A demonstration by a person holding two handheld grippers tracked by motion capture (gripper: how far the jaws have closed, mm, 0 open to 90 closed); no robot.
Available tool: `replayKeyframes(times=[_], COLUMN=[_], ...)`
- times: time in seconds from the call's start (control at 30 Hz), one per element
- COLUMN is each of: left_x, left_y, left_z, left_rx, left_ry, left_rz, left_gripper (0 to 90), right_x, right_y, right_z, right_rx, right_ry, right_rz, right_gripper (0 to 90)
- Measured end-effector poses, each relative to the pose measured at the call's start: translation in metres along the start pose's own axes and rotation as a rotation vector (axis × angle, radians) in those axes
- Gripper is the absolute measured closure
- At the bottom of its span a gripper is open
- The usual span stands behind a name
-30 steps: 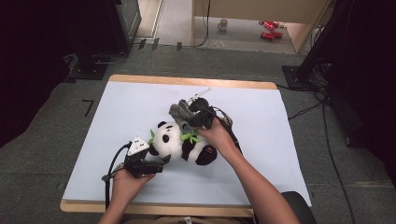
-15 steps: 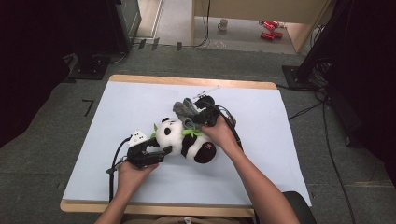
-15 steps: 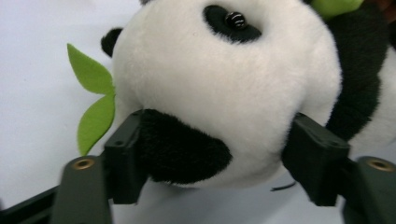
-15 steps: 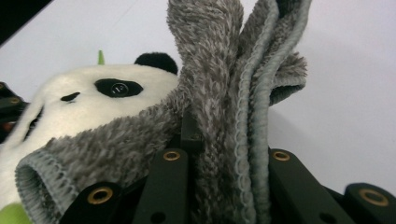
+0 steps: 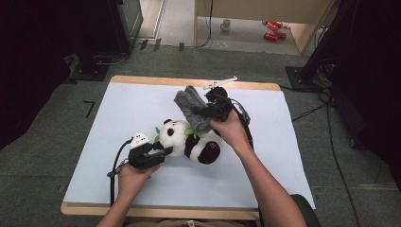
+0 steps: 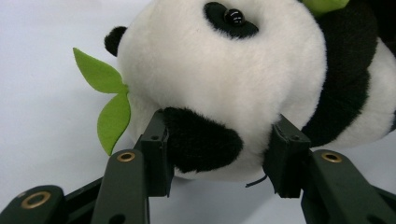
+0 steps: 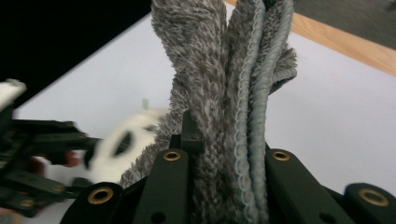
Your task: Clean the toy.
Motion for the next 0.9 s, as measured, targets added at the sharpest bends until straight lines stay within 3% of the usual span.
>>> replayKeyframes(times=[0.13, 0.27, 0.37, 0.47, 0.73, 0.9], left_x=[-0.002, -0.001, -0.001, 0.000, 0.006, 0.007], left_y=[0.006, 0.008, 0.011, 0.009, 0.004, 0.005], left_z=[0.007, 0.009, 0.010, 0.009, 0.005, 0.004], left_rx=[0.036, 0.029, 0.009, -0.010, -0.022, -0.026], left_ry=[0.000, 0.006, 0.004, 0.020, 0.013, 0.001], left_rz=[0.008, 0.014, 0.022, -0.003, -0.026, -0.032], left_gripper=[51.7, 52.4, 53.2, 54.5, 56.2, 56.2], right_x=[0.002, 0.011, 0.021, 0.033, 0.034, 0.029], right_y=[0.004, -0.004, -0.017, -0.034, -0.039, -0.037], right_z=[-0.031, -0.064, -0.075, -0.071, -0.050, -0.036], right_rx=[-0.031, -0.041, -0.068, -0.086, -0.149, -0.122], right_ry=[0.080, 0.156, 0.165, 0.138, 0.049, 0.033], right_rz=[0.009, -0.022, -0.075, -0.128, -0.136, -0.132], right_gripper=[78.6, 78.5, 78.4, 78.3, 78.2, 78.1])
Point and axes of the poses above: each handheld gripper's, and its own axes: x roughly forward along the jaws, y roughly out of its top, z roughly to its right, the point moved 10 cm from there along x, roughly forward along the jaws, and after that the axes turned 12 degrees about z, right-handed, at the moved point
